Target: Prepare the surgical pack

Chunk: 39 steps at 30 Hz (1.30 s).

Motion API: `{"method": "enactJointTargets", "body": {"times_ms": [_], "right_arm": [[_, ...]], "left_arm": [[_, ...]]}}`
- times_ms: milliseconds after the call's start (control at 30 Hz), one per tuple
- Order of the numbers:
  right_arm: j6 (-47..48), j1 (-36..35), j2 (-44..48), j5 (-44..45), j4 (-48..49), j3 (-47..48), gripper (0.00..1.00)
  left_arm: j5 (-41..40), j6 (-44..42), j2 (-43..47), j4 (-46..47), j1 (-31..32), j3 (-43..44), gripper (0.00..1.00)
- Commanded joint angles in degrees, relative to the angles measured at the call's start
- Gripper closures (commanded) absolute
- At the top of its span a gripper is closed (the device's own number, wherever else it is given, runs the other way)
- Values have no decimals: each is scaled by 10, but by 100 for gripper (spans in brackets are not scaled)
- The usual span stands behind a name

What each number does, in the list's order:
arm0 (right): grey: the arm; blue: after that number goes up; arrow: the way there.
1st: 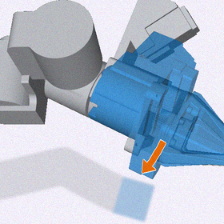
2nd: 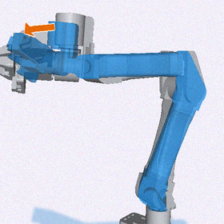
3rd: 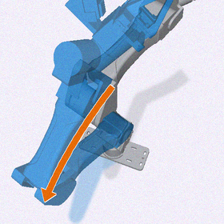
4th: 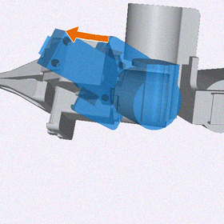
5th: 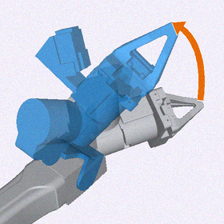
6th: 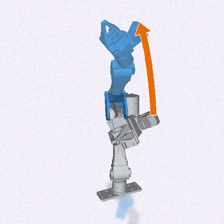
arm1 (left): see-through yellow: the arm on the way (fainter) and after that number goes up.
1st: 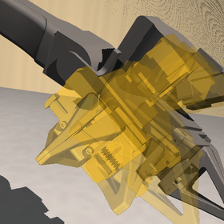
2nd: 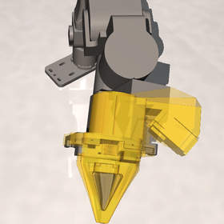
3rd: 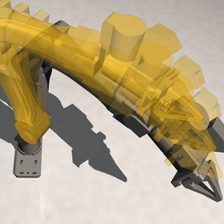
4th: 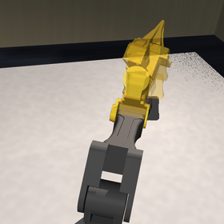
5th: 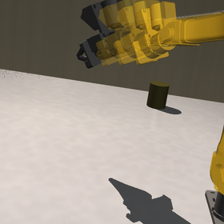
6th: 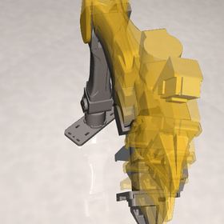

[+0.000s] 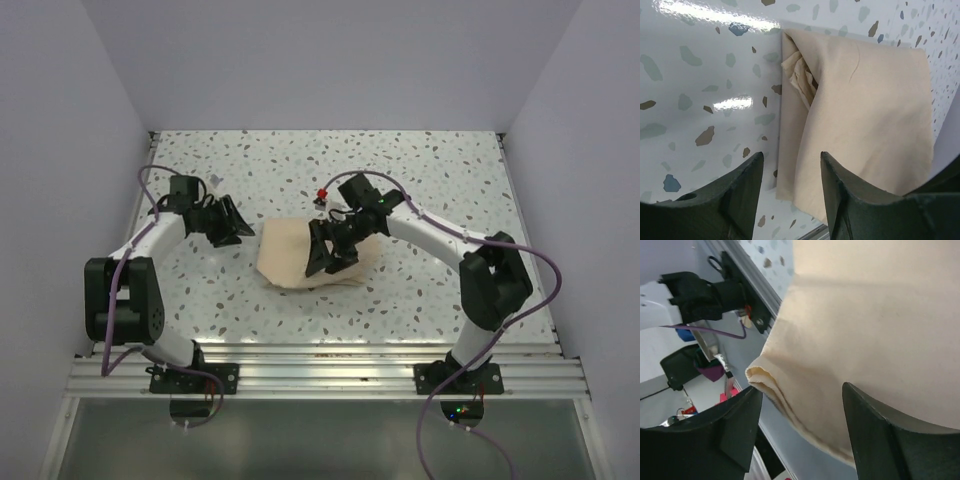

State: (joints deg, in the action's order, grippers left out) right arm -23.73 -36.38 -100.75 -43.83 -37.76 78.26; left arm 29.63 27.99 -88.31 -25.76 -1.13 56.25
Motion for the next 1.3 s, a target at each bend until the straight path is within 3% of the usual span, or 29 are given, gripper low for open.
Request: {"method": "enactJointTargets", "body": {"times_ms": [0, 100, 133, 367, 500, 767, 1100, 1200, 1267], "right_arm": [[26, 26, 60, 66, -26, -14, 22], [11, 80, 77, 92, -31, 16, 10], [6, 94, 77, 94, -31, 25, 1], [20, 175, 36, 185, -104, 96, 1], [8, 229, 26, 178, -97, 54, 1], [18, 240, 20, 149, -72, -8, 1], [-11, 239, -17, 81, 15, -84, 17], [-14, 239, -27, 62, 33, -94, 22], [-18, 239, -30, 42, 44, -97, 41]], "left_arm": [[48, 8, -18, 13, -6, 15, 46], [68, 13, -34, 30, -6, 22, 45], [72, 14, -45, 40, -6, 25, 45], [85, 16, -102, 50, -6, 70, 45], [97, 15, -131, 53, -6, 89, 44], [115, 2, -157, 36, -5, 87, 44], [169, 16, -159, 62, -5, 48, 57], [177, 22, -157, 72, -5, 39, 65], [184, 21, -161, 71, -5, 37, 79]]}}
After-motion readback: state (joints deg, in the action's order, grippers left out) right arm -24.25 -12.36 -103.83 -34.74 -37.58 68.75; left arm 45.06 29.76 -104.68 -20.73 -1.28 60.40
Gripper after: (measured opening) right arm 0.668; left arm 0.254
